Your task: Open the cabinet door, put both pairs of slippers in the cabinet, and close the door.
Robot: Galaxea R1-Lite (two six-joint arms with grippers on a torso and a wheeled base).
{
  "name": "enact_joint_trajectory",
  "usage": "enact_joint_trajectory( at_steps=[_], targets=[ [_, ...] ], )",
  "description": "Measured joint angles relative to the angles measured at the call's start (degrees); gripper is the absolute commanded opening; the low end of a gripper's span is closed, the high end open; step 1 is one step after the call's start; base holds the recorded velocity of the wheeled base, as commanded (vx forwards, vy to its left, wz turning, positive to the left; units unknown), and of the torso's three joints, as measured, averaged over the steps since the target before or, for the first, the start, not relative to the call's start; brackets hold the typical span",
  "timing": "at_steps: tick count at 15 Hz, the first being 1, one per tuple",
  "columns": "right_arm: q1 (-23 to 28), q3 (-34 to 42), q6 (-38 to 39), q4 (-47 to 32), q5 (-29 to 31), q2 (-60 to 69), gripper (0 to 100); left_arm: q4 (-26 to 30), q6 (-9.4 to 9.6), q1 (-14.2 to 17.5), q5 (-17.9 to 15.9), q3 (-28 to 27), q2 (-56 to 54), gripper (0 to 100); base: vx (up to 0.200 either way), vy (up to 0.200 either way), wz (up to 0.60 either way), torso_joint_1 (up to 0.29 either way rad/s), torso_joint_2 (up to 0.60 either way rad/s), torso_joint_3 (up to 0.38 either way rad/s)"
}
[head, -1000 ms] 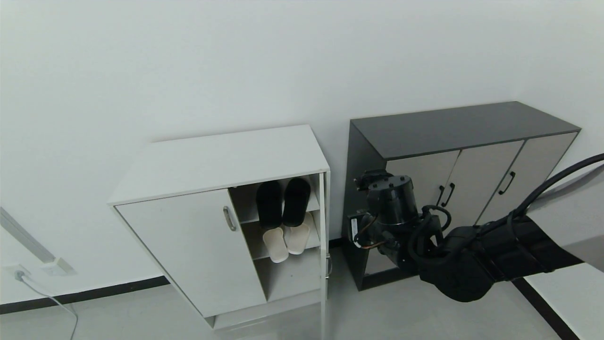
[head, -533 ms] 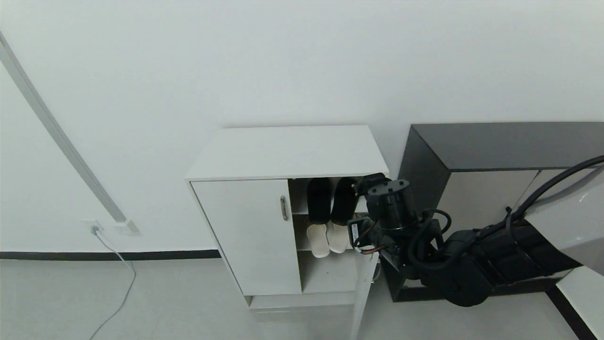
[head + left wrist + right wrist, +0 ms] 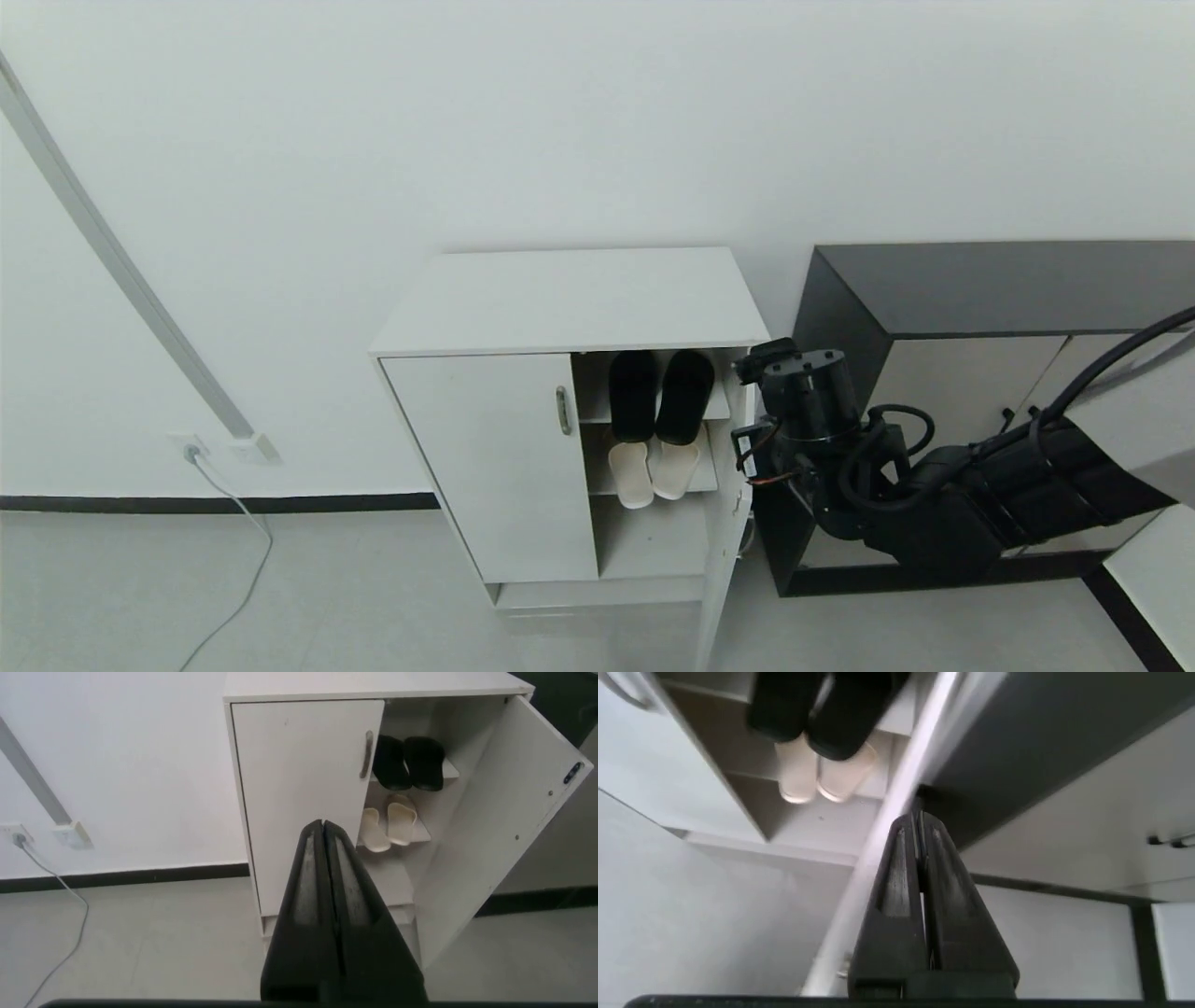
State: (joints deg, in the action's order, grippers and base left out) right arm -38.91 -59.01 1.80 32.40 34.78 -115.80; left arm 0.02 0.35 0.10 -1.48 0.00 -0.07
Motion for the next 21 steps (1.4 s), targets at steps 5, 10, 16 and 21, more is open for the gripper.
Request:
enact_joint_trajectory(
  at_steps=[5, 10, 16, 21],
  targets=[
    [0.68, 0.65, -0.11, -2.13, -0.24, -1.23, 0, -0.02, -0.02, -0.02, 0.02, 0.0, 0.0, 0, 0.0, 0.0, 0.0, 0.0, 0.0, 0.0],
    [0.61, -0.3, 2.33, -0.39, -4.13, -3.61, 0, -0.02, -0.02, -0.02, 0.02, 0.0, 0.0, 0, 0.0, 0.0, 0.0, 0.0, 0.0, 0.0],
    [-0.69, -4.1, 13.35, 6.46, -16.31, -5.01, 0, -0.02, -0.02, -0.02, 0.0, 0.0, 0.0, 0, 0.0, 0.0, 0.0, 0.0, 0.0, 0.0],
    [2.32, 2.05, 11.76, 11.89, -25.21, -2.95, 0, -0.02, 0.22, 0.0, -0.02, 0.0, 0.0, 0, 0.04, 0.0, 0.0, 0.001, 0.0, 0.001]
  ],
)
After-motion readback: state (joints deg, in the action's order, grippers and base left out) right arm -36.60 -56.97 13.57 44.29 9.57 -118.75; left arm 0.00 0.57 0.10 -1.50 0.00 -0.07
